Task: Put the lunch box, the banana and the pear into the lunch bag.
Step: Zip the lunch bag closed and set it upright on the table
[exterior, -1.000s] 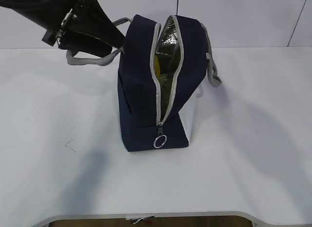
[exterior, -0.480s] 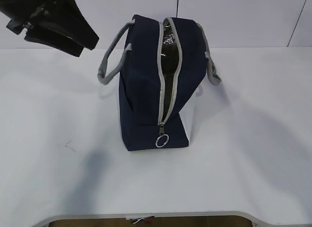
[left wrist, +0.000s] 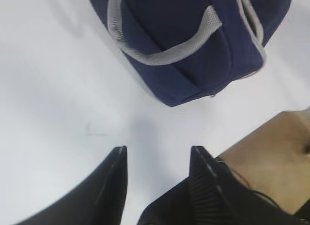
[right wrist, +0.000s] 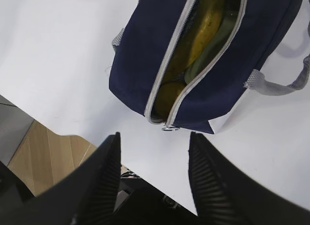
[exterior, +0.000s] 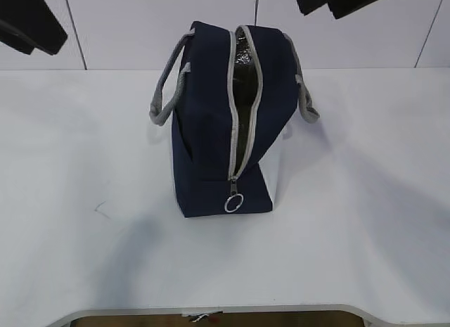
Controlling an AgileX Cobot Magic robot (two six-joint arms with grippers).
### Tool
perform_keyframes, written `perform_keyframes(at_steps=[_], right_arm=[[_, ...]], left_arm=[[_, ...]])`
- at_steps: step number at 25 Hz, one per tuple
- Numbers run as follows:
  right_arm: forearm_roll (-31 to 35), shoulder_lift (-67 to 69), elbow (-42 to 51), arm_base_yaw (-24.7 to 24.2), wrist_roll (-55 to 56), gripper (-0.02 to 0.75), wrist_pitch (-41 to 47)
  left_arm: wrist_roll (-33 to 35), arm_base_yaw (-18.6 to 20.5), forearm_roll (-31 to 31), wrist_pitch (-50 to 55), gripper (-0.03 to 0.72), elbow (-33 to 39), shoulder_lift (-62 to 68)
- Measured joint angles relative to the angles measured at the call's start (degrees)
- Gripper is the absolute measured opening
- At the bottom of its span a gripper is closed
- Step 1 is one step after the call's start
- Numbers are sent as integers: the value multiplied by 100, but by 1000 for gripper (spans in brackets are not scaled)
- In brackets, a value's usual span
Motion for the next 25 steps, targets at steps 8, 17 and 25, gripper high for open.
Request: perform_keyframes(at_steps=[8, 17, 25], right_arm=[[0, -8, 99, 0, -67, 376, 0], [-837, -409, 1850, 24, -237, 376, -558], [-2638, -1579, 3205, 1111, -2, 376, -2224]], left_arm=[[-121, -514, 295, 75, 303, 11, -529], [-130, -541, 321, 87, 299, 142, -685], [-130, -541, 362, 87, 298, 142, -685]])
